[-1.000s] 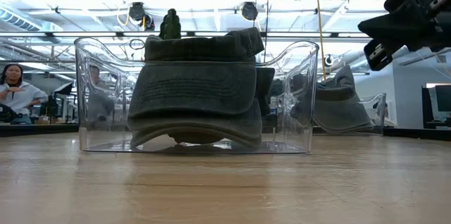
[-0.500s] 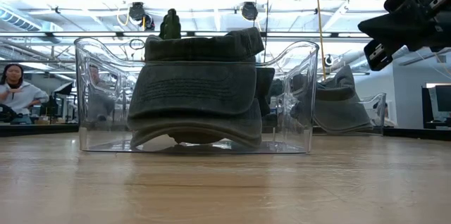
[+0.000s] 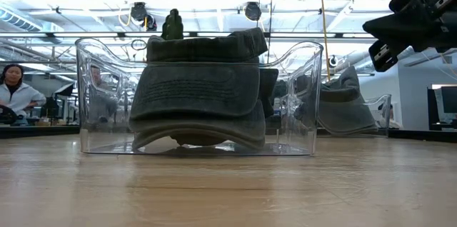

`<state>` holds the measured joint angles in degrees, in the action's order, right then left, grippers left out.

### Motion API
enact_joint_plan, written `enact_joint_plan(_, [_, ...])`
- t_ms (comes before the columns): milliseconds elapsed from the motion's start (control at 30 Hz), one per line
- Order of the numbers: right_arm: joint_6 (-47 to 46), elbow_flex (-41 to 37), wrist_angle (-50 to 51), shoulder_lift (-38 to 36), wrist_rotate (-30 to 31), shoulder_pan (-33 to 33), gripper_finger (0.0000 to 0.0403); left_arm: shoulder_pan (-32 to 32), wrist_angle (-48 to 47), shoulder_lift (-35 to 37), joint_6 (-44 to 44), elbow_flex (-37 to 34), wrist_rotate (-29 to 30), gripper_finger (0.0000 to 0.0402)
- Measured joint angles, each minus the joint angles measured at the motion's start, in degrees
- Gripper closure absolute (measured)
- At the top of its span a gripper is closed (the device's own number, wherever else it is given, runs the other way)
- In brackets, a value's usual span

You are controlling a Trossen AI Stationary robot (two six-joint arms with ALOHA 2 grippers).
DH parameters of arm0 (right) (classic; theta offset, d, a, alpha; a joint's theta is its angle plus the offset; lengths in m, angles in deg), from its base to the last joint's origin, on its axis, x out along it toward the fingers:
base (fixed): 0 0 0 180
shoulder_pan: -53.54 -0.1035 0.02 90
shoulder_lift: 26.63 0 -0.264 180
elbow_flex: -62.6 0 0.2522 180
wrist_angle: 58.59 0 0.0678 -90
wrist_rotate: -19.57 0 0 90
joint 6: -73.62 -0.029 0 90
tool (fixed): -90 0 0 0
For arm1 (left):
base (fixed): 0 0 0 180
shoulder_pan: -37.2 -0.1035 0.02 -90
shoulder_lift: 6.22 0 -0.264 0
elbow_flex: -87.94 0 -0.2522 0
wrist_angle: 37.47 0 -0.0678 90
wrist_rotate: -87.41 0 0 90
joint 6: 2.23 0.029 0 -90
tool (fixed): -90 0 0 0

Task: Pick & Place hat
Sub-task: Return to Home Position

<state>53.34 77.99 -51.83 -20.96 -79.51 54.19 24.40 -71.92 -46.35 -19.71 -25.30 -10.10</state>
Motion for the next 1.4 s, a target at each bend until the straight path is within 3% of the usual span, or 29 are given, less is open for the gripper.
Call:
enact_joint_plan(167, [0.0,0.0,0.0,0.0,0.0,0.0,0.0403,4.1,10.2,6.9,-9.1,-12.7,3.4,0.0367])
enact_joint_plan(433, [0.0,0.0,0.0,0.0,0.0,0.0,0.0403,10.6,11.9,18.4,-5.8,-24.9,14.5,0.0367])
enact_joint_plan(900, [0.0,0.0,0.0,0.0,0.0,0.0,0.0403,11.1,15.5,40.0,-10.1,-41.6,10.6,0.0367])
enact_joint_plan(1400, [0.0,0.0,0.0,0.0,0.0,0.0,0.0403,11.1,17.9,39.9,-14.4,-47.8,9.9,0.0367])
